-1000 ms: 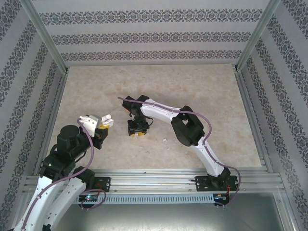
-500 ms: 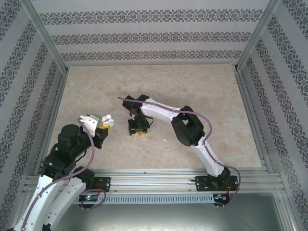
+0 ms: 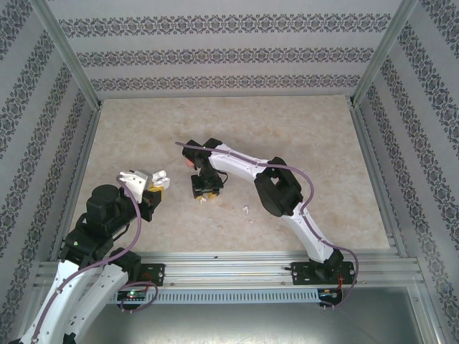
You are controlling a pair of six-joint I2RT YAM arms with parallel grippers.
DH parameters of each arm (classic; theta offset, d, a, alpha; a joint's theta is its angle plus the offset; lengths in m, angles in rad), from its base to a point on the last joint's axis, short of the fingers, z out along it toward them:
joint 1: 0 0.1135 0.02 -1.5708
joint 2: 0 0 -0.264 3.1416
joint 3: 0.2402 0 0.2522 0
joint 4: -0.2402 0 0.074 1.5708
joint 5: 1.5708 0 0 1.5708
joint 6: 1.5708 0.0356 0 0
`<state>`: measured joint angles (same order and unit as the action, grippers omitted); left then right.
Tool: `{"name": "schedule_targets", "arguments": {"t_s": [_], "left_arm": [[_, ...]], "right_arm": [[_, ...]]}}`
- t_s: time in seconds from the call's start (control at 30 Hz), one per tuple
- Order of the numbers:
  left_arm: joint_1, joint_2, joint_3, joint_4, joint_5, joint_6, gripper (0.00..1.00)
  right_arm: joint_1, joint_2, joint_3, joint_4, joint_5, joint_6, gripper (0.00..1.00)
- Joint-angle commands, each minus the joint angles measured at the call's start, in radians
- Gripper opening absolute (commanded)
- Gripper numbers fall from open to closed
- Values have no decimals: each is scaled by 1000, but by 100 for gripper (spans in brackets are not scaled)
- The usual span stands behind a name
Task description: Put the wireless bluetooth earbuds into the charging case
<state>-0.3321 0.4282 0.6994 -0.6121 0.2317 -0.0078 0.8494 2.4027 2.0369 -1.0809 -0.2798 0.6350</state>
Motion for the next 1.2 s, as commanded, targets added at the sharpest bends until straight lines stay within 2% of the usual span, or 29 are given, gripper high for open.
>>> {"name": "schedule_targets", "arguments": {"t_s": [0.0,0.17,0.43,0.77,1.17], "left_arm": [[5,0,1,33,8,-1,0],[5,-2,3,25,8,6,0],[5,-3,-5,21,16,6,0],[5,-5,-16,37,27,12,0],[5,-6,-14,23,25,34,0]], "right_arm": [[23,26,28,-29,12,24,39],[31,38,50,-43,23,26,40],[39,-13,27,-39,101,68,49],[48,-147,-190,156,86,207,49],[58,-89,-158,181,19,244,45]]}}
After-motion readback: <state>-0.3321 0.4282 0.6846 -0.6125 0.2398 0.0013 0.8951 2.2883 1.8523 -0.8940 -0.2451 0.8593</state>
